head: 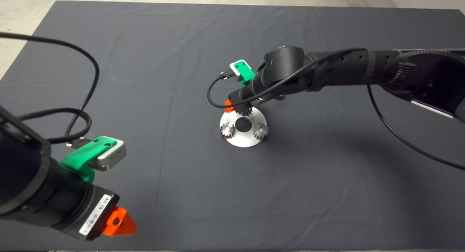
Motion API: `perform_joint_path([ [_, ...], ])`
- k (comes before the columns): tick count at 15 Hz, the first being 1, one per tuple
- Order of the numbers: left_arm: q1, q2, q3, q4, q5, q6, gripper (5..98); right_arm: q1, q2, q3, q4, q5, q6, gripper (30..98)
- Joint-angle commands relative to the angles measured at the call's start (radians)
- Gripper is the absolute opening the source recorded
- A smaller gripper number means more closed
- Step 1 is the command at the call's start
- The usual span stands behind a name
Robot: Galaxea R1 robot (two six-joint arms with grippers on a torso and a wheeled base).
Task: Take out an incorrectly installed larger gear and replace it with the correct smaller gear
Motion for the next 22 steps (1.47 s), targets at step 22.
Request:
perform_joint_path([
  [22,-0.013,-0.007,0.026,-0.01,-0.034,0.001,97.7,-0.012,-0.006,-0.054,-0.054,-0.001,0.007,90.0],
])
